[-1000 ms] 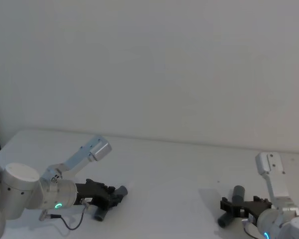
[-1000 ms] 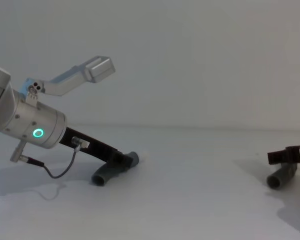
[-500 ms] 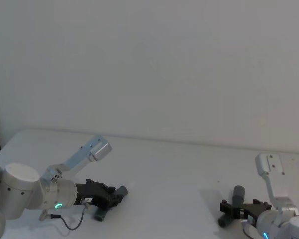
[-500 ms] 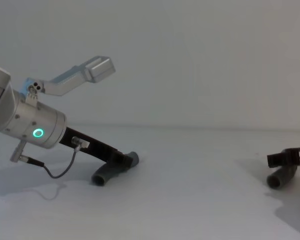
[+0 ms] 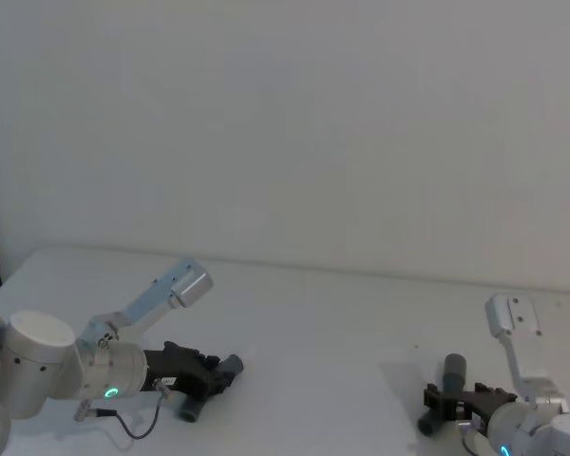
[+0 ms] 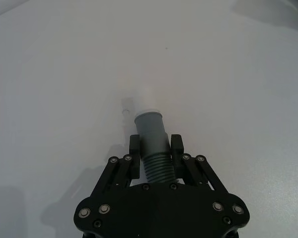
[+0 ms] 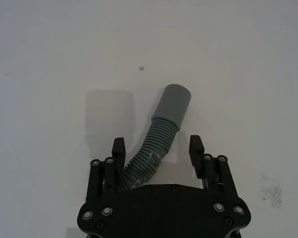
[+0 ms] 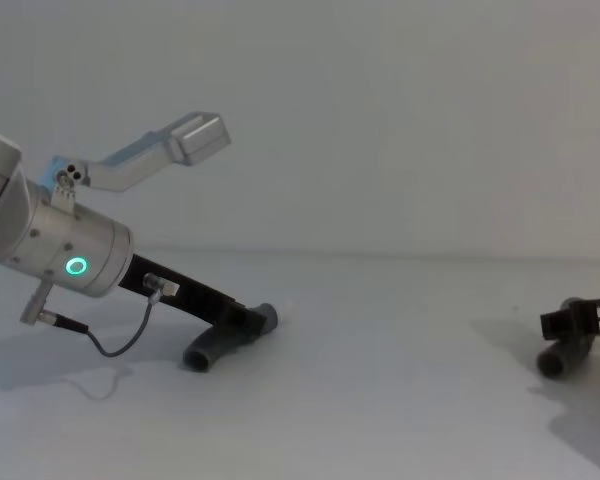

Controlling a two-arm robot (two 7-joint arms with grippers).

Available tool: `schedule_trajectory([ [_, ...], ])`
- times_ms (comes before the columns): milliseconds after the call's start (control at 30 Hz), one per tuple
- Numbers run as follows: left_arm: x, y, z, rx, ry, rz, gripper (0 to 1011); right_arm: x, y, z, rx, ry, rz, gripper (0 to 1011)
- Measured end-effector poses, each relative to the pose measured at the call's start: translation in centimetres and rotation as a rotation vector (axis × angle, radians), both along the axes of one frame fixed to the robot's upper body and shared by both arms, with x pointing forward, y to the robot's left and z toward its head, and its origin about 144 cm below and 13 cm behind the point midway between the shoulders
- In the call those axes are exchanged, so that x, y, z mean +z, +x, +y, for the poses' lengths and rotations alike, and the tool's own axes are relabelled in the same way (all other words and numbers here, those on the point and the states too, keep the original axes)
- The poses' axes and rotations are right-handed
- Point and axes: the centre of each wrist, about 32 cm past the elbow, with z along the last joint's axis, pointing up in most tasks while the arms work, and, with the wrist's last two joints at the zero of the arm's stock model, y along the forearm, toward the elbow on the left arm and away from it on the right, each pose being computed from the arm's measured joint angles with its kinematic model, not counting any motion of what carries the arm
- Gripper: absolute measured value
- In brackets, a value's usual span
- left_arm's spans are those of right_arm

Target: Use both hands to pick up one end of the pipe from the table, align the ends, and insert them.

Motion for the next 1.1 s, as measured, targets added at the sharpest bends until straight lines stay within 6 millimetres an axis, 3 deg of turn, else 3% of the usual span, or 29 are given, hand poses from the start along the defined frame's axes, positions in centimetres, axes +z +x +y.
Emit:
schedule_trajectory([
  [667,0.00,0.00,0.00,0.000,0.000,0.000,330,0.02,-0.04,0.02,0.002,0.002,0.003,205],
  [1100,0.00,0.00,0.00,0.000,0.000,0.000,330,0.01,-0.05,0.04,0.003,0.003,0.003,111],
])
